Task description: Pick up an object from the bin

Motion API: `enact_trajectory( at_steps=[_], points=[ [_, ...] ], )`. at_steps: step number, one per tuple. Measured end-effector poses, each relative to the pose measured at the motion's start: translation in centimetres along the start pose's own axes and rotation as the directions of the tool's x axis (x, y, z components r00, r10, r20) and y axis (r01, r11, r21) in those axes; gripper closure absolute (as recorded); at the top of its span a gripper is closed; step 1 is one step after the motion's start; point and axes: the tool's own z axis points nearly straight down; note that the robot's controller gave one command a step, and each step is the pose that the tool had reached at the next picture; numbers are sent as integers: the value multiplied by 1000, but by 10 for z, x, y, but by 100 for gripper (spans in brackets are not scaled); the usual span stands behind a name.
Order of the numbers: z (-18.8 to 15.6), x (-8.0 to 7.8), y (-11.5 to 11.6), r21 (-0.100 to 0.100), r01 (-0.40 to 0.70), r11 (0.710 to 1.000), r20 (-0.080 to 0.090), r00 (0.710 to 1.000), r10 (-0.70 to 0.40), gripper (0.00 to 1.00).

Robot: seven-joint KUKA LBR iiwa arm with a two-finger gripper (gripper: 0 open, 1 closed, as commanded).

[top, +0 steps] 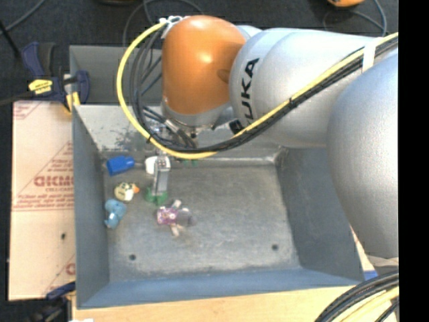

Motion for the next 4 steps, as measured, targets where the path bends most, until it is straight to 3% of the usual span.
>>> enact_trajectory(
  at_steps=[1, 2, 3, 4],
  points=[
    [-5, -1, -1, -1, -3, 1000, 7, 1000, 3, 0],
    [31, 15, 5, -2, -49, 999, 9, 999, 49, 0],
    [61, 37, -16, -2, -32, 999, 8, 999, 32, 0],
    [74, 30, -30, 0, 121, 993, 9, 993, -121, 0]
  ],
)
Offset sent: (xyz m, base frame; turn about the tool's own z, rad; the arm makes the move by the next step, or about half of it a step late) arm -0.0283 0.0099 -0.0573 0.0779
